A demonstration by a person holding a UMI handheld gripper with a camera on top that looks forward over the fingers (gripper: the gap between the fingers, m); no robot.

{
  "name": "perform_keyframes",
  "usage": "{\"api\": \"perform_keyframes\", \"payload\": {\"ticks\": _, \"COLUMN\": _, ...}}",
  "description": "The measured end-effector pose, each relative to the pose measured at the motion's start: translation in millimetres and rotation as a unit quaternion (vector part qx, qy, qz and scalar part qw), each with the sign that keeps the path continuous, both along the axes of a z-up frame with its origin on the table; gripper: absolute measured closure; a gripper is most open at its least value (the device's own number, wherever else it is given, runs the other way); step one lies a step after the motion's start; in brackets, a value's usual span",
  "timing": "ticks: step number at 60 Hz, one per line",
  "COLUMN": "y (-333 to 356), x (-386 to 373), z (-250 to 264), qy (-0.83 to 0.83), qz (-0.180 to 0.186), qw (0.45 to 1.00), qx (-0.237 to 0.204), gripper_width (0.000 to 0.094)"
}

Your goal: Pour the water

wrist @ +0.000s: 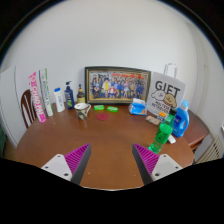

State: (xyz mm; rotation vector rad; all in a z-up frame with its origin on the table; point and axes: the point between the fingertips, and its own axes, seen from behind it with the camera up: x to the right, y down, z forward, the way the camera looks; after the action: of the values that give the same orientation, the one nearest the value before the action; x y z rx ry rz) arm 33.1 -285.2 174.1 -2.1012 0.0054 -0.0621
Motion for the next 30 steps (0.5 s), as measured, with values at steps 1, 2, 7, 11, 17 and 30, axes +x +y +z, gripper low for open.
{"api": "perform_keyframes", "payload": {"ticks": 1, "y": -0.4, "x": 12.1, "z": -4.5, "qy": -0.002, "qz": -0.004, "qw": 1.0, "qx": -0.001, "gripper_width": 0.008}}
{"api": "perform_keyframes", "payload": {"ticks": 2, "y": -0.9, "x": 23.9, "z": -9.0, "qy": -0.004, "qz": -0.007, "qw": 1.0, "qx": -0.002, "gripper_width": 0.0079}}
{"api": "perform_keyframes", "payload": {"ticks": 7, "y": -0.8, "x": 82.9, "z": -28.0, "qy": -0.018, "qz": -0.02, "qw": 1.0, "qx": 0.002, "gripper_width": 0.0079}}
{"api": "perform_keyframes", "payload": {"ticks": 11, "y": 2.3, "x": 122.9, "z": -42.3, "qy": -0.024, "qz": -0.029, "qw": 0.999, "qx": 0.008, "gripper_width": 0.0081}}
{"api": "perform_keyframes", "payload": {"ticks": 17, "y": 16.5, "x": 170.3, "z": -60.2, "qy": -0.02, "qz": -0.038, "qw": 0.999, "qx": 0.021, "gripper_width": 0.008}}
{"api": "perform_keyframes", "payload": {"ticks": 30, "y": 78.0, "x": 220.7, "z": -86.4, "qy": 0.0, "qz": -0.036, "qw": 0.998, "qx": 0.054, "gripper_width": 0.0078}}
